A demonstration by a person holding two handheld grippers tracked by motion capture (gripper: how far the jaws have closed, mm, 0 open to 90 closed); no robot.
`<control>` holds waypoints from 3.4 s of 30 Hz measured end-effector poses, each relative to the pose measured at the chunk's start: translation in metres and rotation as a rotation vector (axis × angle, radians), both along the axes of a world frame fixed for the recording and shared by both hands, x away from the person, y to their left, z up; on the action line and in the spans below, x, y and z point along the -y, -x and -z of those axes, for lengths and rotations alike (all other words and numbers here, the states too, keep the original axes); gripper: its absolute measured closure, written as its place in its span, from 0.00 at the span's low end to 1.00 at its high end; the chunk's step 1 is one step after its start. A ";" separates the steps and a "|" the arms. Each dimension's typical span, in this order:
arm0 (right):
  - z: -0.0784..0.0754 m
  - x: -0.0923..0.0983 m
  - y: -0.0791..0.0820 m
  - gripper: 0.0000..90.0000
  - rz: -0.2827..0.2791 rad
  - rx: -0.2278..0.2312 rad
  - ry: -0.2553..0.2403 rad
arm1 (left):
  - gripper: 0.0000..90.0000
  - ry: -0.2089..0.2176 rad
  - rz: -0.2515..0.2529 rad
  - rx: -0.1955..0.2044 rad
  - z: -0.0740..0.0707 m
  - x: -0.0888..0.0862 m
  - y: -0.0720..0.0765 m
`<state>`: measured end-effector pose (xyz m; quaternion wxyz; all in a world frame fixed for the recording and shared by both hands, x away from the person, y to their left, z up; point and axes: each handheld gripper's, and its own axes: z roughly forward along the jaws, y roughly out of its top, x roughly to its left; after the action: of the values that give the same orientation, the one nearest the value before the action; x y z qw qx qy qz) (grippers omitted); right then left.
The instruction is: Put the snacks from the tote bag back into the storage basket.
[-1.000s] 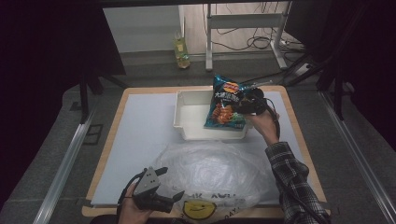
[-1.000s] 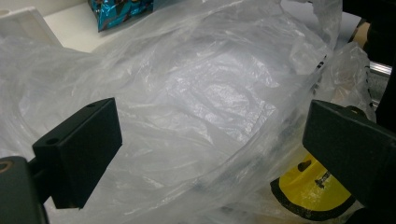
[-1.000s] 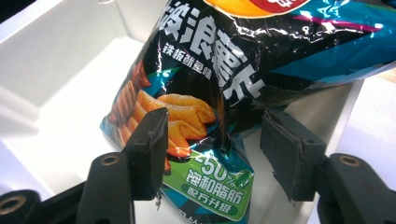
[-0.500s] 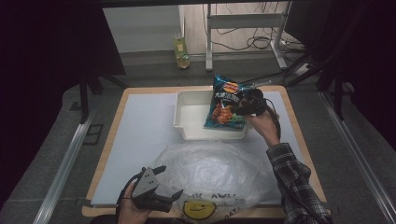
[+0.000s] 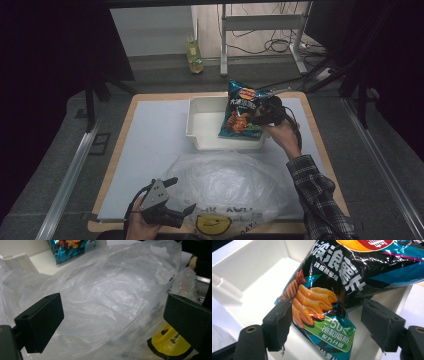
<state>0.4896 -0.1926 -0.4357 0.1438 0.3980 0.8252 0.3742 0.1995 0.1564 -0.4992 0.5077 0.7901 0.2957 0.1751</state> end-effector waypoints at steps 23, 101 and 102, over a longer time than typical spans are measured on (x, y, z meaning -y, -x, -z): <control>-0.001 -0.005 0.014 0.20 -0.021 0.027 0.016 | 0.02 -0.007 0.012 -0.006 0.000 0.001 0.001; 0.006 0.002 0.078 0.15 -0.113 0.102 0.026 | 0.04 -0.052 -0.009 -0.013 0.001 0.002 0.002; 0.006 0.002 0.079 0.15 -0.114 0.101 0.023 | 0.04 -0.052 -0.009 -0.013 0.001 0.002 0.002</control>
<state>0.4104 -0.1949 -0.4414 0.1683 0.3291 0.8423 0.3922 0.1979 0.1545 -0.5005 0.4844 0.8027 0.2978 0.1799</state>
